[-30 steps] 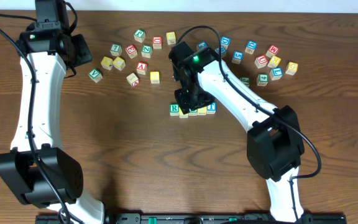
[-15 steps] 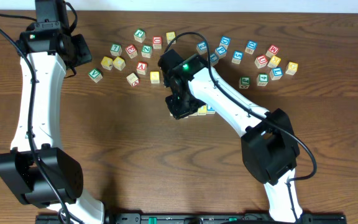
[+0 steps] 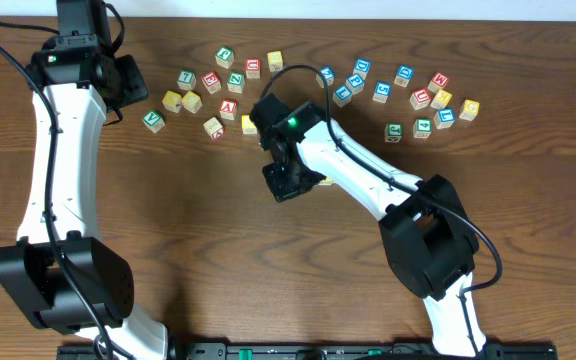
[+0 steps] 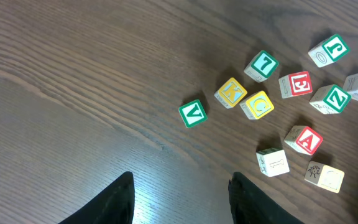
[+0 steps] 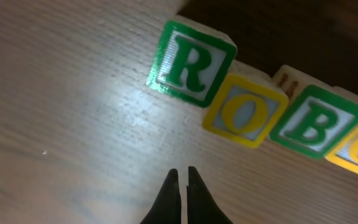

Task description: Spell out ROBOT

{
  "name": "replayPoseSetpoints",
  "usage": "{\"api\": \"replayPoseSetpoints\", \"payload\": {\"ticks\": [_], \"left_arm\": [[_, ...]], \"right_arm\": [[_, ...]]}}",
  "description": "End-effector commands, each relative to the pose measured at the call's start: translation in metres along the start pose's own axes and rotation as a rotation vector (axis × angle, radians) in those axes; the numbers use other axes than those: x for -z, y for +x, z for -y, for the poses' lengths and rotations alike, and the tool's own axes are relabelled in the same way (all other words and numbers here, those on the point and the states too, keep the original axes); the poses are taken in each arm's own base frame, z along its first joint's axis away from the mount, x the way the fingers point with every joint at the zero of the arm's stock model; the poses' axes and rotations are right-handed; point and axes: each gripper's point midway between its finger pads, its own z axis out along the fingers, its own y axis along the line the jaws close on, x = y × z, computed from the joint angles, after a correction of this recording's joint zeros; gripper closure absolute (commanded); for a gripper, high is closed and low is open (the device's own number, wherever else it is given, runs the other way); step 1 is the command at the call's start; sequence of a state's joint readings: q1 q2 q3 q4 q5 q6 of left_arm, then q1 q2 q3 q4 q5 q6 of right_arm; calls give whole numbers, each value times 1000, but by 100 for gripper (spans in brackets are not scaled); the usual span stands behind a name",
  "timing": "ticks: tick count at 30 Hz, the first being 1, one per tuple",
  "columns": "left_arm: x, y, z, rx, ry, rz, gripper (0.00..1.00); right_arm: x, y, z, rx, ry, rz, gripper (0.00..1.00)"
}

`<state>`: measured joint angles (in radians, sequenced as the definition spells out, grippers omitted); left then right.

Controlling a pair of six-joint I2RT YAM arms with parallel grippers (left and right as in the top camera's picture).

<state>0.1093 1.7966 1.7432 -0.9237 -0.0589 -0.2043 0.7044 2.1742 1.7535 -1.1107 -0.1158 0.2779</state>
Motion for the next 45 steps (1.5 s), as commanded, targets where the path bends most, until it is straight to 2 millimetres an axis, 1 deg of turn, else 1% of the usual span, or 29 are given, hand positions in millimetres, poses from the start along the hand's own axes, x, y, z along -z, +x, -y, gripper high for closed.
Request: {"api": "replayPoseSetpoints", "payload": {"ticks": [1,5,7,17,26,32,35,37,40,42,45], "left_arm": [[3,1,-3,-15,-10,4,51],[3,1,-3,-15,-10,4,51],[3,1,-3,-15,-10,4,51],[3,1,-3,-15,-10,4,52],[3,1,-3,-15,-10,4,51],[3,1,-3,-15,-10,4,51],[3,1,-3,-15,-10,4,52],[3,1,-3,-15,-10,4,51],[3,1,-3,-15,-10,4,51],[3,1,-3,-15,-10,4,51],[3,1,-3,-15,-10,4,52]], "right_arm": [[-2,2,1,-26,0,24,99],[-13,1,6,-50,16,40,98],[-15,0,9,-63,26,46,98],[-14,-12,18,-88,54,97,98],[-14,-16,20,-94,67,112,97],[-13,-16,19,-93,65,115,99],[-3,-19,17,-92,60,121,99],[12,-24,14,-82,54,142,99],[29,-32,8,-66,40,184,99],[35,-37,3,-58,30,213,99],[36,-45,-12,-37,-22,248,99]]}}
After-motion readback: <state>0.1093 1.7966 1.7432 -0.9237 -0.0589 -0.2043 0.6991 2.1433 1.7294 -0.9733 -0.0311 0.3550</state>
